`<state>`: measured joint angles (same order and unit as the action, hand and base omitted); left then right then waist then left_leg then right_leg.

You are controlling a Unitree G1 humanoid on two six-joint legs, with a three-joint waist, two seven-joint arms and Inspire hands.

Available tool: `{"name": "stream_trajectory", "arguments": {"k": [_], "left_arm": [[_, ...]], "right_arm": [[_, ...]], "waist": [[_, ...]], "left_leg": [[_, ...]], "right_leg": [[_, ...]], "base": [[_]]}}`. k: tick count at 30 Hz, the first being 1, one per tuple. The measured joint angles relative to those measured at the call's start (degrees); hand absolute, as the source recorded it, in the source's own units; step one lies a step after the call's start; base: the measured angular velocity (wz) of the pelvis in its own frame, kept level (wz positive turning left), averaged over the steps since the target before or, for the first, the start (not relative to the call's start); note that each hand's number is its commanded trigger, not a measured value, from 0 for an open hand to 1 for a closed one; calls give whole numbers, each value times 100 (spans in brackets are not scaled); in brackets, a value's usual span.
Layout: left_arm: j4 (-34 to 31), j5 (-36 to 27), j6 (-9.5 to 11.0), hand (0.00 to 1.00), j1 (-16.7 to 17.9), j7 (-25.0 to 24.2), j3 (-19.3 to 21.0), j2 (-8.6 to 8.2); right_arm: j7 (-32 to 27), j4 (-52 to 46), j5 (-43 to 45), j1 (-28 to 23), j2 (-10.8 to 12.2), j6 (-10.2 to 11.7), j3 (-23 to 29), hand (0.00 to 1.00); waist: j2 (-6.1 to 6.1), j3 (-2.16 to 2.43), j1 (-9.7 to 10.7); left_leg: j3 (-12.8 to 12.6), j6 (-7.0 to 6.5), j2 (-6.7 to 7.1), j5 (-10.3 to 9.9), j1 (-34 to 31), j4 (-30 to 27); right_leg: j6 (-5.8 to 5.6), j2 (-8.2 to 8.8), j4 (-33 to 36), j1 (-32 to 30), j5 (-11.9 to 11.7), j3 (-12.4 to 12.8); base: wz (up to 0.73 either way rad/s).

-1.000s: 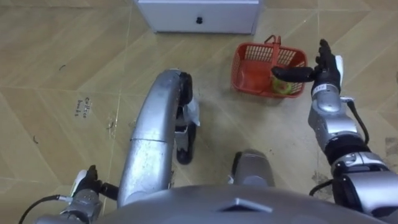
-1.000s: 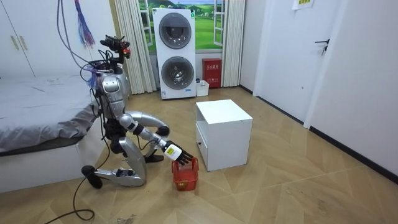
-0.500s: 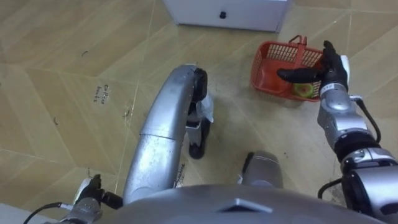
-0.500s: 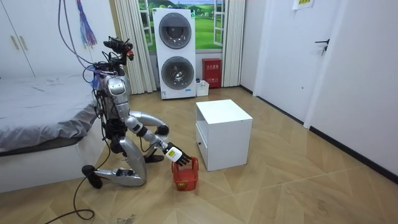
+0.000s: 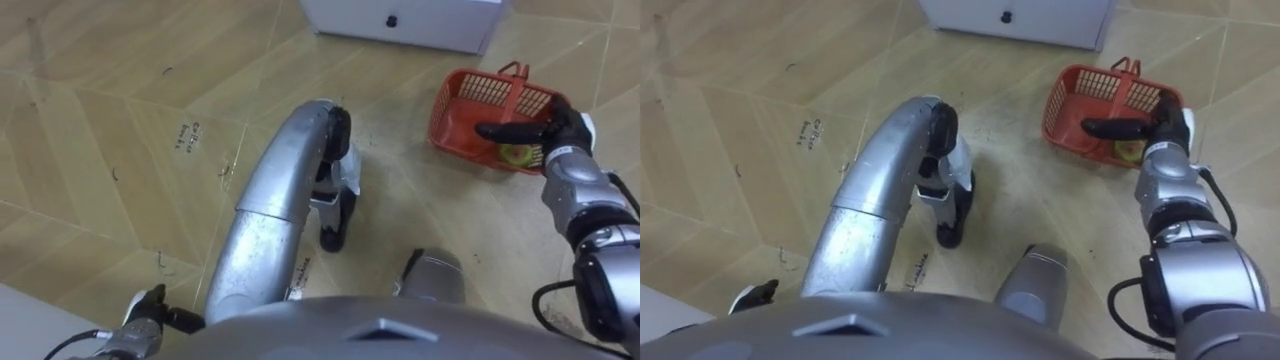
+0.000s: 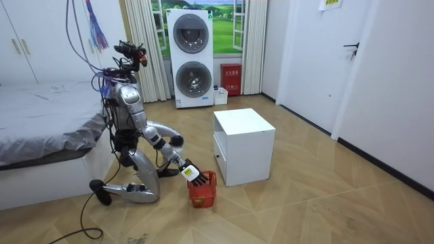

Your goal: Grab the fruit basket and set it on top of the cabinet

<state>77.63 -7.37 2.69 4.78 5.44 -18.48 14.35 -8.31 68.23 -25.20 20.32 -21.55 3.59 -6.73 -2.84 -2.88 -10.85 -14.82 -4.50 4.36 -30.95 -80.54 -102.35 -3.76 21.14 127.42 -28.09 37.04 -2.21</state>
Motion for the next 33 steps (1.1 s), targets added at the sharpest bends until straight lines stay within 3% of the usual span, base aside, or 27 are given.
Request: {"name": "stream_trajectory", "arguments": {"k": [3,6,13,22,31,32,33], "left_arm": [[-6,-114,-25,0,0,-74,-95,2],[-12,-212,-34,0,2,-138,-116,19],[-68,-223,-33,0,-5,-232,-209,65],[-75,-334,-131,0,-6,-340,-335,66],[-153,-334,-177,0,2,-338,-615,64],[-198,-335,-189,0,-2,-338,-656,64],[-229,-335,-188,0,-15,-338,-660,64]], "right_arm": [[115,215,-165,43,-90,-35,-19,0],[149,244,-208,53,-140,-69,-96,0],[157,298,-475,148,-138,-80,-141,0],[222,444,-649,224,-142,-117,-335,0],[357,482,-595,228,-198,-133,-725,0],[375,490,-592,228,-196,-141,-778,18],[399,491,-584,228,-196,-177,-784,88]], "waist": [[71,-20,-43],[102,-8,-46],[102,-16,-90],[84,-27,-372],[86,-26,-370],[88,-25,-369],[88,-25,-368]], "left_leg": [[-38,-30,-2,17,-4,4],[-105,-64,-10,35,-26,23],[-132,-71,-6,40,-44,34],[-214,-141,6,91,-45,76],[-248,-179,15,111,-48,78],[-249,-180,14,113,-48,76],[-251,-178,14,116,-48,75]], "right_leg": [[-2,42,25,-16,1,5],[-2,92,58,-75,3,43],[-4,98,59,-99,4,37],[-4,198,62,-90,4,-8],[-6,265,84,-90,6,-1],[-7,265,90,-91,6,4],[-10,266,96,-94,8,11]], "base": [[0],[0],[0],[4],[0],[0],[0]]}}
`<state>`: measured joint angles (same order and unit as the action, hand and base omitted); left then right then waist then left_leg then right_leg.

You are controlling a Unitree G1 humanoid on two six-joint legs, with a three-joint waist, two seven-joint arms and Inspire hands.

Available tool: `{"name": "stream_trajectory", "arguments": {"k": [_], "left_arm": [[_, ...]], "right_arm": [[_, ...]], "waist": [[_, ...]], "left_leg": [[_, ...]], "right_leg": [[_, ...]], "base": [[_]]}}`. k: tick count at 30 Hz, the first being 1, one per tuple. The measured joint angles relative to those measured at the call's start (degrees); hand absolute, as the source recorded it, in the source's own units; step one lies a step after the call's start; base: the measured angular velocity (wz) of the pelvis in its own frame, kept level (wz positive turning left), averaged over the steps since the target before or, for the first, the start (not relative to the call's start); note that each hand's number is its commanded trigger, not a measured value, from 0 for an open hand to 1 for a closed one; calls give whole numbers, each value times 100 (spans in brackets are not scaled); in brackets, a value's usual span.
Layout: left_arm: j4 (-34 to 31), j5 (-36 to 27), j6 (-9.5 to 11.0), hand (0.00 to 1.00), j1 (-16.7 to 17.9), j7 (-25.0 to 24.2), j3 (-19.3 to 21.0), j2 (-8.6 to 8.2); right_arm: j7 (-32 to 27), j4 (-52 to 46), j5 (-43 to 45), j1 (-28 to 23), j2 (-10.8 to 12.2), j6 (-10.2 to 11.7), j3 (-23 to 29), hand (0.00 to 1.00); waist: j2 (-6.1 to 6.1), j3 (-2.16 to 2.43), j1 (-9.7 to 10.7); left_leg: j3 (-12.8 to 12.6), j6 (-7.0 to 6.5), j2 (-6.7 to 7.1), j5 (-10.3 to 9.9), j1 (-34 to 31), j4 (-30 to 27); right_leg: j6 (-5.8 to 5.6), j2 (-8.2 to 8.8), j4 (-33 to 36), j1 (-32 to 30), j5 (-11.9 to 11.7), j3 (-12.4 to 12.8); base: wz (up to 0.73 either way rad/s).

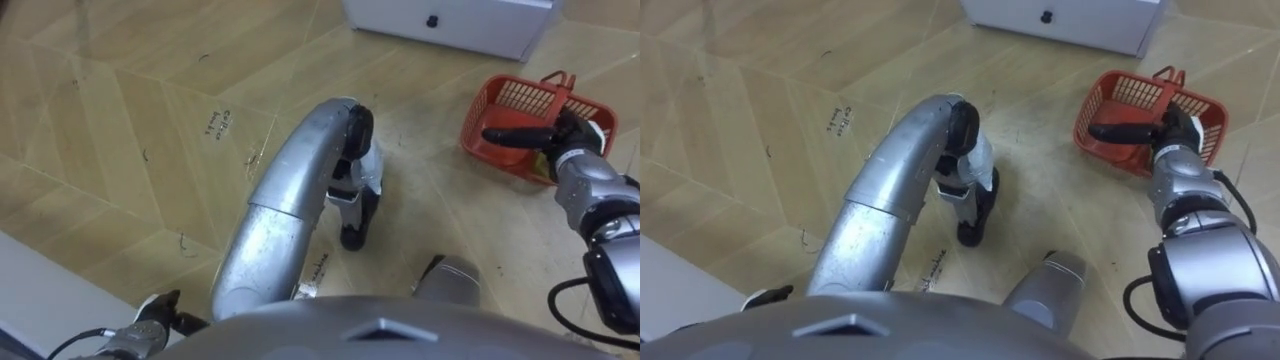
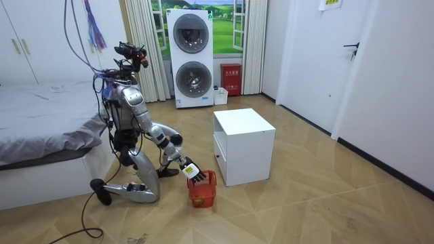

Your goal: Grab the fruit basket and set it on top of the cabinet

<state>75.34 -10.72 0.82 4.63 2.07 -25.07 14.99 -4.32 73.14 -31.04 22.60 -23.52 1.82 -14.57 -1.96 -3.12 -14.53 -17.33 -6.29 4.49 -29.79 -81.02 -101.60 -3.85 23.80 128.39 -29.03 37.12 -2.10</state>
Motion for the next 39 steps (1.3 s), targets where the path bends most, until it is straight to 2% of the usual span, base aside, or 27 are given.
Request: {"name": "stream_trajectory", "arguments": {"k": [1,6,13,25,32,39], "left_arm": [[0,0,0,0,-29,0,-1,-1],[2,11,-8,0,-148,0,0,-4],[2,17,-63,0,-208,0,1,-27],[7,1,-167,0,-304,0,-5,-83],[15,1,-174,0,-303,1,-1,-100],[34,0,-175,0,-305,4,-1,-119]], "right_arm": [[16,9,5,0,0,-13,-3,100],[23,21,8,0,2,-29,-4,100],[83,21,11,0,31,-68,-50,100],[138,50,-65,0,219,-94,-60,100],[135,68,-91,-1,258,-188,-51,100],[146,70,-137,-1,273,-192,-52,100]], "waist": [[-3,-2,3],[-14,-8,8],[-86,-50,13],[-118,-56,19],[-117,-56,34],[-114,-55,53]], "left_leg": [[0,0,-1,6,0,0],[3,-7,-15,32,0,-8],[6,-13,-18,36,0,-20],[27,-23,-6,41,-2,-42],[31,-32,1,46,-2,-48],[37,-39,8,50,-2,-50]], "right_leg": [[-2,0,7,-1,1,2],[-13,-16,42,-5,7,11],[-14,-20,48,-3,8,20],[-15,-84,57,20,9,14],[-15,-88,58,34,9,6],[-14,-92,57,62,9,-27]], "base": [[0],[0],[0],[0],[0],[1]]}}
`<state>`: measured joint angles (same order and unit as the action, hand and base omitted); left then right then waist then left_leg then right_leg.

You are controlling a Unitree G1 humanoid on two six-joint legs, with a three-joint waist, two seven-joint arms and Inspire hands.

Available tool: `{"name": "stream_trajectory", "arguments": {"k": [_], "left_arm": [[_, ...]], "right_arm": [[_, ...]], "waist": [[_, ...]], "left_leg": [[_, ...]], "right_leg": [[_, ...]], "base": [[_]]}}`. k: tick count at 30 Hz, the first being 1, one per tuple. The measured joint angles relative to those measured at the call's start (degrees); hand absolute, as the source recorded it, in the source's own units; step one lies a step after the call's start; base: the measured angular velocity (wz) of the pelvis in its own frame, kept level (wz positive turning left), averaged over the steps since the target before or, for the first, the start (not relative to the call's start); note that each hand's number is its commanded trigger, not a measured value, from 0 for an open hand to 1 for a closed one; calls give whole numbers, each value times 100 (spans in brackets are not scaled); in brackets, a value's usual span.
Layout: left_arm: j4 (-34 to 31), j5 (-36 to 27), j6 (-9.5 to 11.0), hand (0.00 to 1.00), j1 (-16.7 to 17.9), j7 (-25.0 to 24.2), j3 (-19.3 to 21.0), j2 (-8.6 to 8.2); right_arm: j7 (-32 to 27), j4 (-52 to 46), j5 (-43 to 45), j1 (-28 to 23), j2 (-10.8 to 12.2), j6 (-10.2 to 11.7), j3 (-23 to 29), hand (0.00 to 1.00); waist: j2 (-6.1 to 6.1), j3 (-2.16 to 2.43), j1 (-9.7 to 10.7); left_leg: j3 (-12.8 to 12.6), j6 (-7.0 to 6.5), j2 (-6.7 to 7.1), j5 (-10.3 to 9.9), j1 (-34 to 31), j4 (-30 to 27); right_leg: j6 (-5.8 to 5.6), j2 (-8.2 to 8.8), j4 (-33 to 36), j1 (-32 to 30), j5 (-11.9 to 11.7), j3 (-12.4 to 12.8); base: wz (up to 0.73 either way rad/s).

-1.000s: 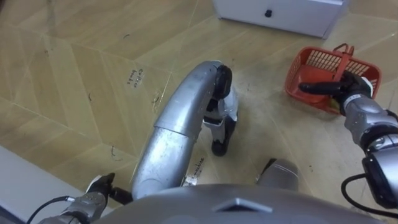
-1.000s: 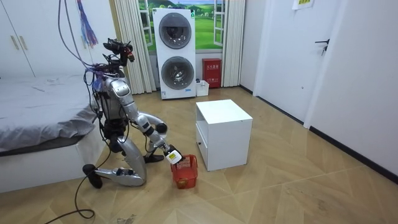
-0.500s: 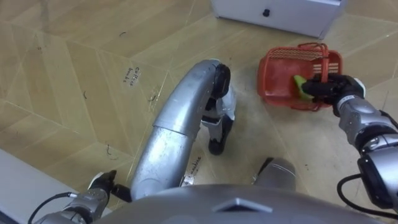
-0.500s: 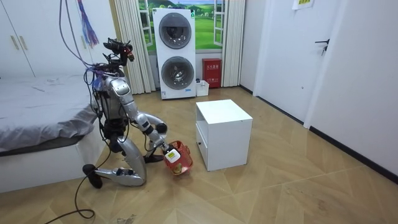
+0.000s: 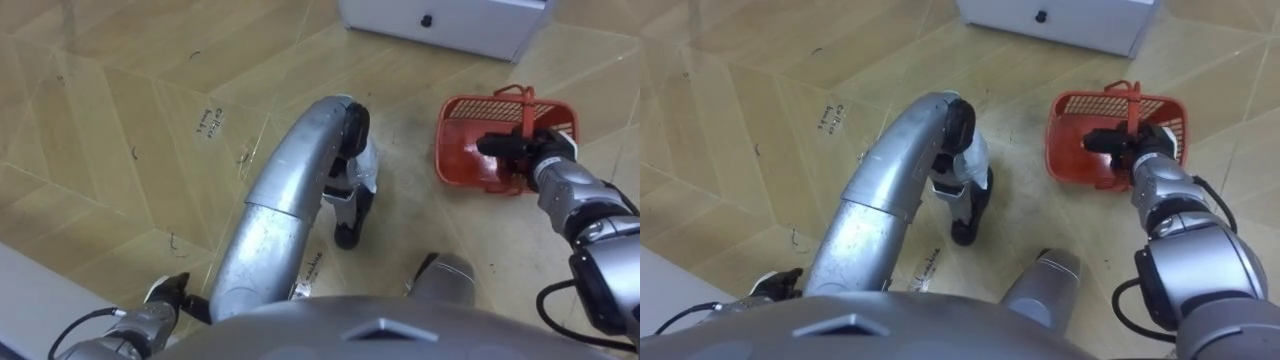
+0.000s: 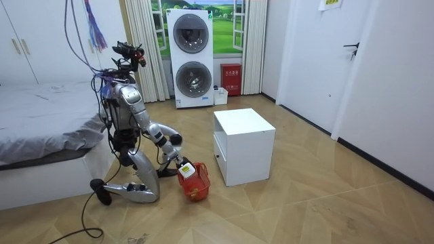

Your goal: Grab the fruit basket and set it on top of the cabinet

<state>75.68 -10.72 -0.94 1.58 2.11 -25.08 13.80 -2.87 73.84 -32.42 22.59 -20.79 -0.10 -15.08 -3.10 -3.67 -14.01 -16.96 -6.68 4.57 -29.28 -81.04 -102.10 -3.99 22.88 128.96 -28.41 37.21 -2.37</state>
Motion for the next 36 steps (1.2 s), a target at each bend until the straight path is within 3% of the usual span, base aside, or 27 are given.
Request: {"name": "stream_trajectory", "arguments": {"k": [11,16,19,23,25,28,30,34,35,36], "left_arm": [[-24,29,29,0,-207,-8,13,-2],[-24,221,26,0,-302,-32,206,12],[-57,252,-10,0,-437,-38,375,30],[-29,286,-47,0,-714,-38,581,88],[-41,294,-46,0,-997,-17,834,136],[-159,299,-37,0,-1158,13,1123,137],[-236,301,-43,0,-1126,74,1252,118],[-395,473,-134,0,-661,117,1594,84],[-473,560,-163,0,-419,126,1735,85],[-491,614,-165,0,-148,151,1887,85]], "right_arm": [[118,-9,-21,-13,87,-1,-276,100],[186,-120,145,-11,72,-1,-265,100],[231,-385,377,-11,46,-15,-269,100],[242,-925,702,-7,56,-37,-268,100],[243,-1303,827,-5,52,-57,-268,100],[259,-1666,931,4,1,-81,-268,100],[353,-1917,1066,13,6,-117,-275,100],[513,-2454,1039,-90,17,-272,-278,100],[552,-2783,1168,-228,18,-324,-261,100],[571,-3100,1379,-410,41,-347,-203,100]], "waist": [[-43,-18,-56],[-144,-68,-35],[-254,-65,54],[-389,-64,275],[-477,-37,360],[-489,-22,396],[-473,-12,398],[-426,41,342],[-413,76,386],[-413,117,391]], "left_leg": [[139,-20,23,10,98,-81],[262,7,38,-4,197,-162],[380,55,93,-10,206,-223],[464,10,123,-51,274,-285],[533,-25,113,-76,269,-297],[575,-92,62,-108,312,-188],[611,-129,4,-119,570,229],[674,-145,-102,-22,1430,1648],[666,-172,-77,38,1824,2221],[631,-213,-56,98,2273,2784]], "right_leg": [[20,-74,-19,254,-4,-151],[77,-225,-31,428,0,-120],[86,-319,-48,566,3,-181],[87,-424,-145,733,11,-275],[107,-684,-313,817,172,-219],[65,-1071,-664,853,373,-40],[63,-1306,-1372,839,376,138],[67,-1436,-3675,1175,305,249],[57,-1437,-4582,1437,49,217],[17,-1395,-5264,1637,-486,219]], "base": [[0],[-4],[0],[5],[0],[-6],[-28],[-45],[-36],[-42]]}}
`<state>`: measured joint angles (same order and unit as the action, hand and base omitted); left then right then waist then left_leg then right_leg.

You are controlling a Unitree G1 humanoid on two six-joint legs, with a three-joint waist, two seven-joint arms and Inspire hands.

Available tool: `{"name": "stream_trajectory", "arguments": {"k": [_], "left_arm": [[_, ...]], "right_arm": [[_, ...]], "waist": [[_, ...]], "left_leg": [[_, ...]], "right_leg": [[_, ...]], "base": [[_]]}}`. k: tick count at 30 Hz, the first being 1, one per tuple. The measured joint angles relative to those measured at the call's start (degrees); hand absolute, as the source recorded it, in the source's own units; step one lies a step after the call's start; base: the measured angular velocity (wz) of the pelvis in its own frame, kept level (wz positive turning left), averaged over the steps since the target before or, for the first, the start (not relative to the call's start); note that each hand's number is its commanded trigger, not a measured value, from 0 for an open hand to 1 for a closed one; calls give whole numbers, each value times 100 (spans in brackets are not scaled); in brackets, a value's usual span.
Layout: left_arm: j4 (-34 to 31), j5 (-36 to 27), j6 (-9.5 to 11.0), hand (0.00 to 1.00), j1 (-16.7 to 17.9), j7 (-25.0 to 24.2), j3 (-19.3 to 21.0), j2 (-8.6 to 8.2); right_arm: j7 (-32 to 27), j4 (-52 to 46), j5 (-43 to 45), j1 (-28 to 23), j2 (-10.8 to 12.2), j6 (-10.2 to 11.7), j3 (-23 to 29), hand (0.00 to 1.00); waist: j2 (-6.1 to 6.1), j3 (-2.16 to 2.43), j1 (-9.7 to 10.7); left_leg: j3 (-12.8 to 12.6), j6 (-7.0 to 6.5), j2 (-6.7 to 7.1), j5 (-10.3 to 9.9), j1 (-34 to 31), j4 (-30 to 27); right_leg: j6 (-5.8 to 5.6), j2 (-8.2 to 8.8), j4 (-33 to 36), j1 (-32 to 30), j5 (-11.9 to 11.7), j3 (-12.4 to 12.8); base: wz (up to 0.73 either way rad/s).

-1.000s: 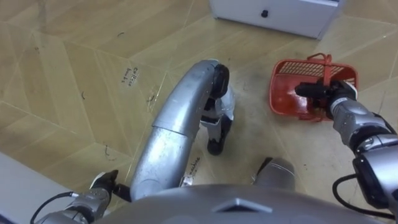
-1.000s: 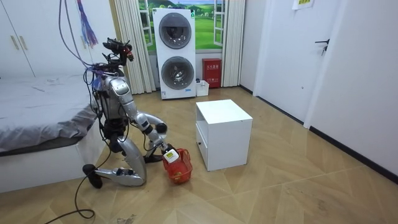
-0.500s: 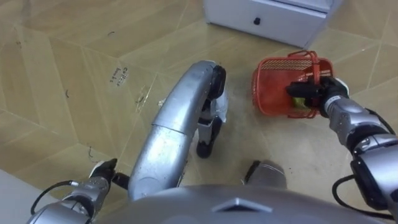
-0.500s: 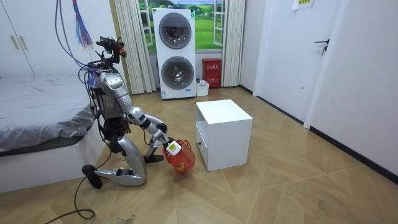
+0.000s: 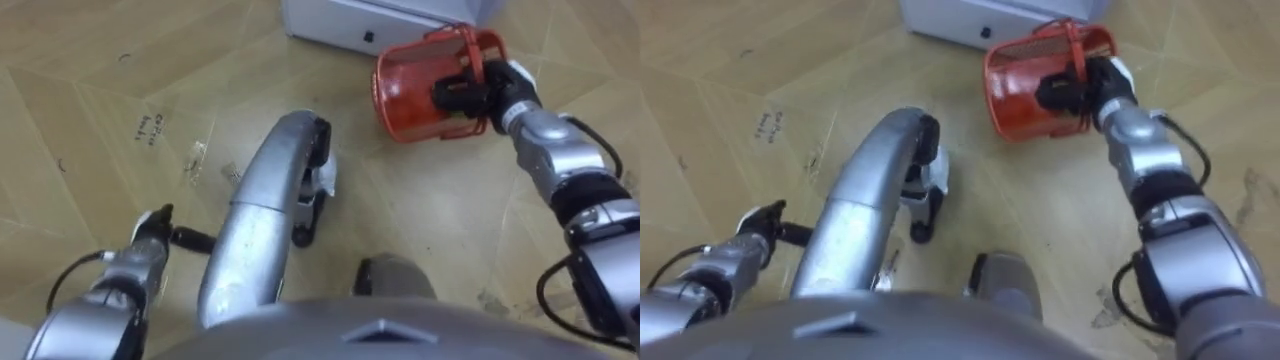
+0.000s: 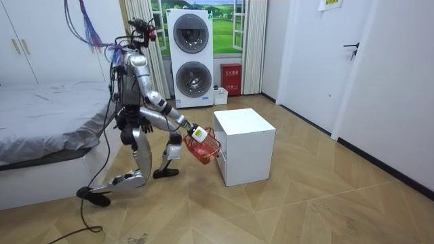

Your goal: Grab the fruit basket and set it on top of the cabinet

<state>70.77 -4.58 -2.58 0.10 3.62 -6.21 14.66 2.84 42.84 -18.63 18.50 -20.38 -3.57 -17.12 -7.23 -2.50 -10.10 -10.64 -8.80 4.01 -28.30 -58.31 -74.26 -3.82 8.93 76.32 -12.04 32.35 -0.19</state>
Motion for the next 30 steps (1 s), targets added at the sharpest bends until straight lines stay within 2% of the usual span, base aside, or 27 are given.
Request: {"name": "stream_trajectory", "arguments": {"k": [1,2,3,5,6,7,8,9,10,11,12,13,14,16,18,22,27,30], "left_arm": [[-34,60,0,0,173,80,115,-2],[-40,86,2,0,252,123,128,6],[-65,175,0,0,355,221,156,35],[-82,219,8,0,429,380,158,42],[-119,254,10,0,474,469,157,38],[-141,259,3,0,474,486,156,34],[-224,258,7,0,476,521,159,60],[-312,257,43,0,481,620,160,85],[-359,258,48,0,486,657,169,94],[-462,260,45,0,492,729,178,103],[-571,257,46,0,487,770,192,107],[-627,258,50,0,481,800,195,104],[-687,261,71,0,445,833,201,71],[-740,269,85,0,467,849,244,-22],[-731,308,84,0,535,850,392,-70],[-737,319,9,0,694,856,587,-71],[-801,754,1,0,757,857,785,-90],[-896,980,-12,0,922,873,810,-142]], "right_arm": [[18,-251,247,-159,47,-6,89,100],[28,-382,382,-236,57,-9,117,100],[41,-581,538,-339,96,-18,155,100],[48,-785,823,-460,174,-22,198,100],[77,-832,964,-503,231,-24,209,100],[110,-870,988,-537,223,-28,212,100],[123,-1014,996,-613,204,-57,212,100],[177,-1155,992,-642,197,-102,211,100],[204,-1202,985,-645,199,-111,212,100],[238,-1263,956,-646,198,-111,219,100],[233,-1323,965,-663,199,-110,242,100],[230,-1372,978,-688,193,-113,264,100],[205,-1506,981,-783,156,-110,292,100],[233,-1759,939,-910,165,-117,303,100],[236,-2083,937,-1020,164,-118,317,100],[236,-2652,938,-1054,135,-123,403,100],[280,-3155,988,-1055,135,-128,544,100],[353,-3371,996,-1054,136,-138,545,100]], "waist": [[32,47,-4],[51,66,9],[55,70,43],[118,103,46],[169,138,57],[214,168,88],[250,197,139],[246,200,147],[248,199,148],[262,196,185],[240,194,209],[209,198,216],[173,202,233],[172,207,201],[169,202,206],[155,204,248],[138,212,225],[135,214,218]], "left_leg": [[9,-9,40,84,448,557],[20,-25,73,141,666,853],[26,-40,129,279,1118,1421],[56,-36,158,430,1792,2149],[74,-15,153,545,2231,2613],[117,0,149,606,2433,2830],[187,21,137,759,2790,3283],[192,64,74,886,3106,3665],[194,95,28,930,3247,3806],[218,149,-67,979,3463,3990],[238,195,-134,1005,3604,4080],[247,213,-148,1015,3647,4096],[264,232,-167,1023,3719,4095],[321,430,-279,1147,4061,4517],[335,513,-342,1227,4309,4837],[335,590,-422,1304,4677,5178],[455,656,-380,1410,4960,5518],[498,687,-331,1467,5162,5727]], "right_leg": [[2,24,-459,98,-746,10],[-47,24,-623,119,-1135,12],[-95,8,-769,62,-1502,1],[-68,-19,-667,-133,-1412,-71],[-51,4,-746,-260,-1258,-165],[-53,13,-858,-315,-1182,-240],[-71,59,-1154,-441,-1047,-377],[-74,132,-1565,-567,-965,-494],[-64,158,-1824,-614,-948,-551],[-66,196,-2550,-605,-926,-716],[-70,217,-3383,-560,-951,-847],[-61,210,-3799,-540,-1035,-876],[-116,174,-4302,-466,-1127,-843],[-24,-58,-4929,-39,-1417,-953],[32,-227,-5451,291,-1647,-972],[77,-343,-6016,766,-1825,-1056],[96,-388,-6282,1014,-1884,-1112],[98,-392,-6382,1157,-1890,-1116]], "base": [[-31],[-24],[-14],[-25],[-25],[-16],[-10],[-17],[-29],[-22],[-13],[0],[3],[-13],[-17],[0],[8],[2]]}}
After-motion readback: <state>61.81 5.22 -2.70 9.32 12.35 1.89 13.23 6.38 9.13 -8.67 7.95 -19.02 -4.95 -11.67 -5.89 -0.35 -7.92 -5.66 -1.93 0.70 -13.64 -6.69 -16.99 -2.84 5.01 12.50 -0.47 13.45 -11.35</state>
